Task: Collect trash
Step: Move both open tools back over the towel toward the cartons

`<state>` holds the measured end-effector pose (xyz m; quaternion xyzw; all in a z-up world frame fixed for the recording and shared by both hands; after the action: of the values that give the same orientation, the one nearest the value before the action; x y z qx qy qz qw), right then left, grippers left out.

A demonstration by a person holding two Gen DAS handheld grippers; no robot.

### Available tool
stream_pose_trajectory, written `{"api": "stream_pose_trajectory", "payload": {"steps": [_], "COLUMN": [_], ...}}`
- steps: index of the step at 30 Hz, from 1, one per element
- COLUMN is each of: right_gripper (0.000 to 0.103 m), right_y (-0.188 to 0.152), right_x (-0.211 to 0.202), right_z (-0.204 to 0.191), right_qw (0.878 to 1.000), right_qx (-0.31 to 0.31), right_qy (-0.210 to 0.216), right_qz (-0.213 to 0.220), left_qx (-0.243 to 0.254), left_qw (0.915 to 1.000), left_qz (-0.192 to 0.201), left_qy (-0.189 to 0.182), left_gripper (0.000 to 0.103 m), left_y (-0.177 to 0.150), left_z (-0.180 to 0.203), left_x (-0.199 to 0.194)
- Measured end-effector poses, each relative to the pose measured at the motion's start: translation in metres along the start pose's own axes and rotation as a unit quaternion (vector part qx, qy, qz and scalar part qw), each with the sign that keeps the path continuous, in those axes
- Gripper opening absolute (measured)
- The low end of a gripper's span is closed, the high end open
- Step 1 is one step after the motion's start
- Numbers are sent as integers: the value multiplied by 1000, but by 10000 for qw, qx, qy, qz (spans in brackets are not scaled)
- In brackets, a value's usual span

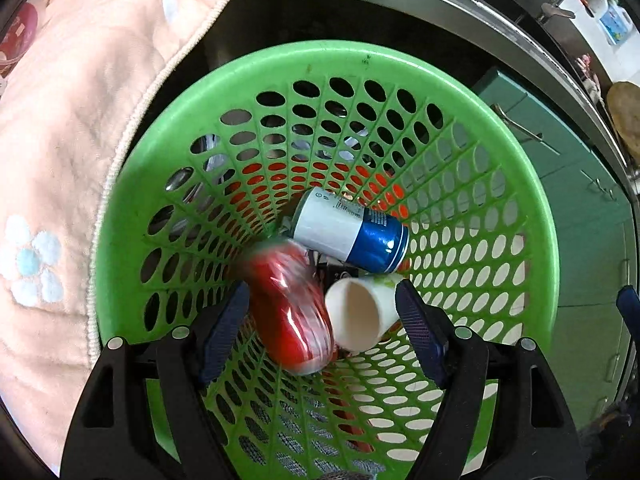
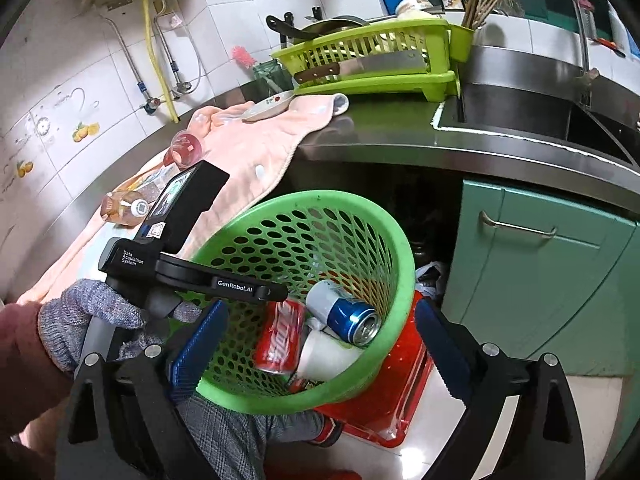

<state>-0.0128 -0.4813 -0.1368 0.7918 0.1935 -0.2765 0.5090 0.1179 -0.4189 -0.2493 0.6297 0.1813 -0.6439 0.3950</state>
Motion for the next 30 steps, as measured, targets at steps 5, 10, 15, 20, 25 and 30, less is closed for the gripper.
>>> {"api": "stream_pose_trajectory", "payload": {"steps": [5, 10, 15, 20, 25, 30], "right_gripper": [91, 91, 92, 92, 92, 92], "right_y": [5, 13, 20, 26, 34, 47], "right_x": [-2, -2, 6, 24, 44, 63], "right_z": [-9, -27, -51, -91, -140, -183], "right_qw": [10000, 9996, 9987, 9954, 9891, 9824], "right_qx": [-93, -231, -439, -750, -1155, -1425], "right_qy": [11, 97, 244, 590, 885, 1179], "right_qz": [26, 89, 52, -98, -209, -246], "left_qx": [-18, -137, -403, -859, -1414, -2203], "left_qw": [9998, 9984, 9955, 9897, 9798, 9602], "left_qz": [216, 544, 851, 1135, 1383, 1660], "left_qy": [-55, -51, 32, 173, 311, 441], "left_gripper": [75, 75, 75, 75, 75, 77], "left_y": [-2, -7, -17, -32, -53, -61], "left_z": [-7, -26, -59, -105, -157, -217], "left_x": [-24, -58, -93, -128, -160, -193]}}
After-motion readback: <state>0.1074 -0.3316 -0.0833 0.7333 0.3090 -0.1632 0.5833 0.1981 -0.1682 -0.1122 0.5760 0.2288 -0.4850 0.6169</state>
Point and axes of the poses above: each gripper's, at about its wrist camera, not at the fingertips, and x roughly the way its jaws point, z to its right, y to its top, the point moved 10 cm from there along x, roughly the way its jaws point, and after that the axes turned 5 degrees about x, right-handed, at the moved point
